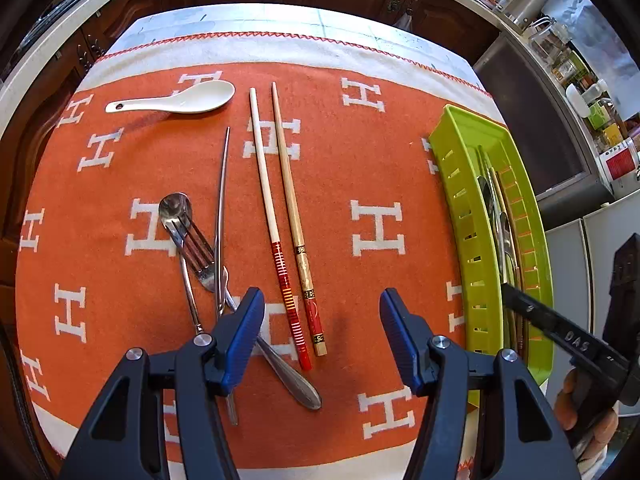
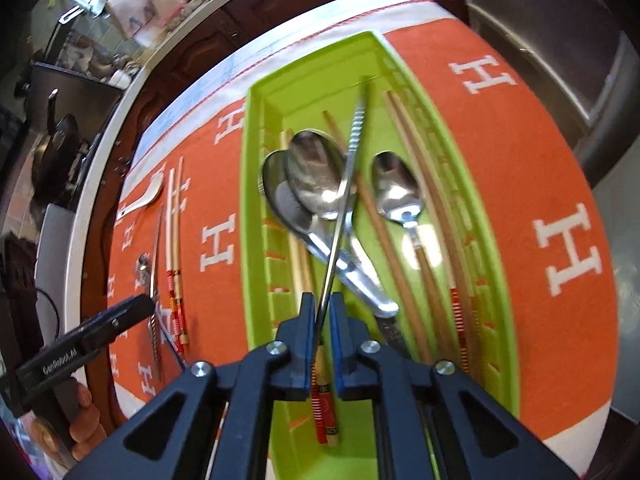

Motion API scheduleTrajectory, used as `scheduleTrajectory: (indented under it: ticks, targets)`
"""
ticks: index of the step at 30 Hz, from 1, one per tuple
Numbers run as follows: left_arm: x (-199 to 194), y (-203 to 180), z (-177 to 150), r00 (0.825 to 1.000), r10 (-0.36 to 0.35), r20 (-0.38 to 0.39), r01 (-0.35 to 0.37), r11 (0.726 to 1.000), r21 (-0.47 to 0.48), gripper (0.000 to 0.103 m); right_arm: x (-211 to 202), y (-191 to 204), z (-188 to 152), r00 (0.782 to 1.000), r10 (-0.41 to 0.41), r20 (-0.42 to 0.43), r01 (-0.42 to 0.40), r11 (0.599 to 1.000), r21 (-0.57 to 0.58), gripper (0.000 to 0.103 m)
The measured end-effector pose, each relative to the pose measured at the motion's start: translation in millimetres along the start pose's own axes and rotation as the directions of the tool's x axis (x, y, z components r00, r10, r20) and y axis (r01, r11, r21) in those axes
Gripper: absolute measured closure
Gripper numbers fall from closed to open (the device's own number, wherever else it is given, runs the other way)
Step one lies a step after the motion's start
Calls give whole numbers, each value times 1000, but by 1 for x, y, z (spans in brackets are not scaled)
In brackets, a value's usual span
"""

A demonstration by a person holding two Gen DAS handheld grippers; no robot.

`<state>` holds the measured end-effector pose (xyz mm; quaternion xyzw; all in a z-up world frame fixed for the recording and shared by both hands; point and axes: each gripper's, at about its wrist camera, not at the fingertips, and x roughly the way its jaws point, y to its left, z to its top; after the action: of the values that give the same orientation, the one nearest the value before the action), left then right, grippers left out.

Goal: Organize utensils
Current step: 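Move the right gripper back over the cloth and grasp a red-tipped wooden chopstick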

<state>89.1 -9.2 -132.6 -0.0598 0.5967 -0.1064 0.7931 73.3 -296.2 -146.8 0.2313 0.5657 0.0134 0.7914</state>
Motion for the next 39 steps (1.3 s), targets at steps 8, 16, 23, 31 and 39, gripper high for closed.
scheduleTrajectory:
  ticks: [8, 16, 23, 31, 39]
  targets:
    - [1, 5, 1, 1000, -1, 2, 1, 1000, -5, 45, -34, -8, 5, 993, -77, 85, 79, 997, -14, 99]
    - [-7, 14, 2, 998, 45, 40, -45, 999, -4, 45, -40, -16, 9, 976, -187, 111, 189, 982, -6, 97]
    - [-14, 29, 6, 995, 74, 67, -73, 997, -24, 45, -41, -2, 10, 966, -219, 138, 226, 974, -35, 97]
    - [-20, 44, 6, 990, 105, 95, -102, 994, -40, 45, -37, 29, 7, 983, -128, 133, 144, 982, -121, 97]
    - [-25, 54, 5, 977, 163, 135, -161, 987, -21, 45, -21, 81, 0, 996, -1, 94, 22, 974, -224, 97]
